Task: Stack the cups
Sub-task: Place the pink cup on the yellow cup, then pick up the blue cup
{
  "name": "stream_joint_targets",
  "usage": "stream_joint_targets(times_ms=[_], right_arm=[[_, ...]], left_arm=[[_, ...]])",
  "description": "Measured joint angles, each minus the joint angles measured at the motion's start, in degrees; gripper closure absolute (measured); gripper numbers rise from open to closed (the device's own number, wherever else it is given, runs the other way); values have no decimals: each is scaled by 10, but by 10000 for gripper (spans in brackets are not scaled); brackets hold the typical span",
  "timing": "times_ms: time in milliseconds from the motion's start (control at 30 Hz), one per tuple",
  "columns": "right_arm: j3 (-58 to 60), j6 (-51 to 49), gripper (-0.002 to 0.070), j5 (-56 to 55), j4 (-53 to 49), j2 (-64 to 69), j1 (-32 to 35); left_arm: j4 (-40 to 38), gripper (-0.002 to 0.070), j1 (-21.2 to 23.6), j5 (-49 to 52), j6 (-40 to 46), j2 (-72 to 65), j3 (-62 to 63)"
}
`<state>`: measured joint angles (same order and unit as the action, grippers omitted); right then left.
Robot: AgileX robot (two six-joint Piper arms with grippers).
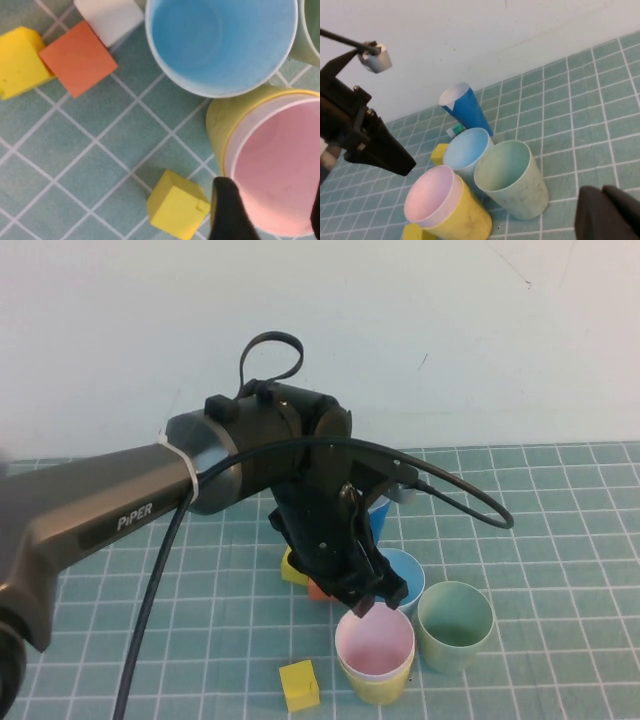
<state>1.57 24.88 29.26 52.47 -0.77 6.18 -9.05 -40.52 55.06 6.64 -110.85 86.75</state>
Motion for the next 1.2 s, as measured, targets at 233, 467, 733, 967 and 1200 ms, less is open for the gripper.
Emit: stream_joint_targets(times_ms=[233, 467, 733, 967, 1200], right_arm=[[0, 39, 679, 21, 28, 0, 0], [-82, 59, 679, 69, -18, 44, 0], [-267, 129, 679, 160, -120, 235, 0], [-432, 208, 679, 252, -150, 410, 0], [-565, 234, 679, 310, -173, 574, -39]], left_arm=[[78, 467, 0, 2, -38, 48, 6], [144, 661, 1, -31, -83, 191, -12], [110, 673, 1, -138, -85, 408, -241], [84, 673, 1, -254, -110, 585, -470], [66, 676, 1, -291, -116, 680, -582]])
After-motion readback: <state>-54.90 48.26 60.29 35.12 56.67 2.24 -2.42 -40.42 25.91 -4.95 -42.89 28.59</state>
